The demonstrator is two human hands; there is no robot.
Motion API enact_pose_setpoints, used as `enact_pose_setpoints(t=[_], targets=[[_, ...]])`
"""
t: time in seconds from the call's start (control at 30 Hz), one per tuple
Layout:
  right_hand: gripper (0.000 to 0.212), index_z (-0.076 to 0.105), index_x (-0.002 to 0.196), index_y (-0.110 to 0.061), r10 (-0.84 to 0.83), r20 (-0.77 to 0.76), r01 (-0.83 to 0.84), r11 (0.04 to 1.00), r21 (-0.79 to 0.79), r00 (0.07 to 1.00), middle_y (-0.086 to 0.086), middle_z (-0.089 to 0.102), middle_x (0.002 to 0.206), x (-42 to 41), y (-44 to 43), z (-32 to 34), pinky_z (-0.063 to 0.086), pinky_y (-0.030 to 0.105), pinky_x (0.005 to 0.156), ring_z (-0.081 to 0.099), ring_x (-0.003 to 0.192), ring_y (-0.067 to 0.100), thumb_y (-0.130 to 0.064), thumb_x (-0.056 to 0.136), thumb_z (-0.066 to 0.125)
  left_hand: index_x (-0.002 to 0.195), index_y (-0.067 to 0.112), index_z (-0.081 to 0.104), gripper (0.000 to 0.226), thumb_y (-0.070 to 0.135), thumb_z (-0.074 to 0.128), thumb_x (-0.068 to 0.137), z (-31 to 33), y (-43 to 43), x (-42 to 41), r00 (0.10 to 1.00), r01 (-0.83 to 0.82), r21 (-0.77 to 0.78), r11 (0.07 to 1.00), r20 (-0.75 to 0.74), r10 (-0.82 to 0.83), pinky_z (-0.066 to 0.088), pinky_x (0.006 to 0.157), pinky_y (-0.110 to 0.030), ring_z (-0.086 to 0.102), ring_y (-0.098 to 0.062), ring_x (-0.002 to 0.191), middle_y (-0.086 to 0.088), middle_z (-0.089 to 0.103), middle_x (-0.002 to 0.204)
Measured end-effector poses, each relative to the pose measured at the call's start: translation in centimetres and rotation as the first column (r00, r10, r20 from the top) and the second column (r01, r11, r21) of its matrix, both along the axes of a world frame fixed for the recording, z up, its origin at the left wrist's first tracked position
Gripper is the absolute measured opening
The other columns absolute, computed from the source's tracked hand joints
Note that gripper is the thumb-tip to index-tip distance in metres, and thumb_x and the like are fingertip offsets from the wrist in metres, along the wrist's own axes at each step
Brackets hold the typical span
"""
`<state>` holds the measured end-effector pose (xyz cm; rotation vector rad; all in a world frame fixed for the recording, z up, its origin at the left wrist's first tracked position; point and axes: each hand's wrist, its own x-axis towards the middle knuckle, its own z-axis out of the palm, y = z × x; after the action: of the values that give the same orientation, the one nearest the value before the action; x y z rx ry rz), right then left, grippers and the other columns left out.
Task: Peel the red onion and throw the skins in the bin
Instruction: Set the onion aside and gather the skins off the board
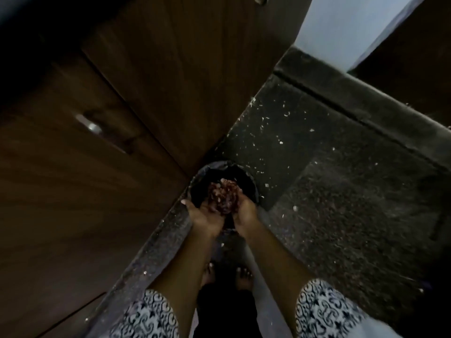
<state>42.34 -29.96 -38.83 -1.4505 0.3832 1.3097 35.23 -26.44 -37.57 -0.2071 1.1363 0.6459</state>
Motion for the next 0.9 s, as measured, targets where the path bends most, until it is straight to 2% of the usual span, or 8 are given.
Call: enact_pose_setpoints(t=[0.1,0.2,0.37,0.5,0.63,0.77,0.83,0.9], targets=[[0.025,0.058,0.111,-0.004,0.128,0.008,-0.128,0.991,-0.039,0.992,-0.003,0.073,0.072,2.4,0.0,-2.5,0.054,0.019,0.057,0.066,0.066,0.010,-0.007,0.096,0.038,0.145,0.006,0.030,0.086,0.070,0.021,0.088,-3.3,1.1,-0.8,0.993,0.119,-0.023,0.993,0.007,-0.119,0.030,0.102,-0.051,0.037,-0.039,0.132,-0.020,0.040,0.145],[0.027,0.055,0.118,0.000,0.276,0.071,-0.268,0.957,-0.109,0.958,0.015,0.069,0.098,3.5,-0.5,-3.5,0.044,0.024,0.061,0.064,0.082,0.023,-0.003,0.095,0.040,0.142,0.008,0.036,0.061,0.049,0.024,0.099,-5.3,1.9,-1.0,0.954,0.278,-0.036,0.960,-0.107,-0.281,0.030,0.101,-0.049,0.043,-0.036,0.128,-0.019,0.045,0.140],[0.034,0.057,0.068,-0.007,0.279,0.132,-0.263,0.957,-0.126,0.951,-0.001,0.063,0.046,3.3,-0.2,-4.5,0.047,0.022,0.050,0.061,0.044,0.013,-0.002,0.096,0.039,0.136,0.004,0.045,0.045,0.030,0.028,0.103,-5.9,1.9,-0.4,0.759,0.586,-0.052,0.808,-0.312,-0.571,0.033,0.100,-0.040,0.043,-0.025,0.132,-0.006,0.048,0.142],[0.024,0.066,0.108,-0.006,0.513,0.311,-0.500,0.857,-0.125,0.800,0.012,0.070,0.104,2.5,0.9,-5.6,0.052,0.035,0.087,0.059,0.103,0.031,-0.003,0.088,0.052,0.144,0.014,0.035,0.080,0.069,0.018,0.089,-5.0,2.3,0.2,0.907,0.376,-0.009,0.927,-0.204,-0.370,0.033,0.104,-0.046,0.039,-0.034,0.132,-0.012,0.045,0.140],[0.044,0.044,0.137,-0.012,0.532,0.536,-0.563,0.817,-0.123,0.656,0.002,0.047,0.139,1.3,0.8,-4.0,0.031,0.036,0.112,0.042,0.129,0.017,-0.019,0.094,0.049,0.144,0.015,0.036,0.089,0.076,0.013,0.084,-4.4,2.4,0.5,0.980,0.196,-0.002,0.981,-0.032,-0.196,0.032,0.101,-0.047,0.039,-0.033,0.133,-0.016,0.042,0.145],[0.048,0.015,0.148,-0.016,0.730,0.617,-0.855,0.489,-0.171,0.294,-0.002,0.007,0.156,0.0,0.4,-4.8,0.001,0.034,0.119,0.001,0.144,0.012,-0.025,0.102,0.028,0.136,0.010,0.046,0.085,0.072,0.017,0.087,-4.2,1.9,1.2,0.959,0.280,0.057,0.958,0.030,-0.282,0.032,0.101,-0.044,0.044,-0.031,0.128,-0.017,0.052,0.135],[0.052,0.009,0.149,-0.018,0.809,0.505,-0.824,0.487,-0.289,0.301,0.004,-0.003,0.158,1.7,0.9,-6.2,0.000,0.040,0.119,-0.005,0.146,0.018,-0.033,0.102,0.024,0.140,0.009,0.043,0.083,0.070,0.016,0.089,-3.8,1.3,0.9,0.947,0.303,0.109,0.947,0.076,-0.312,0.034,0.103,-0.044,0.044,-0.031,0.129,-0.016,0.050,0.138],[0.051,0.014,0.148,-0.014,0.795,0.399,-0.762,0.581,-0.285,0.457,0.007,0.001,0.158,3.3,1.4,-6.5,0.003,0.037,0.119,0.000,0.146,0.021,-0.032,0.102,0.026,0.142,0.013,0.039,0.077,0.066,0.018,0.091,-3.5,0.8,0.6,0.958,0.254,0.196,0.947,0.082,-0.274,0.033,0.105,-0.040,0.042,-0.026,0.129,-0.010,0.044,0.144]])
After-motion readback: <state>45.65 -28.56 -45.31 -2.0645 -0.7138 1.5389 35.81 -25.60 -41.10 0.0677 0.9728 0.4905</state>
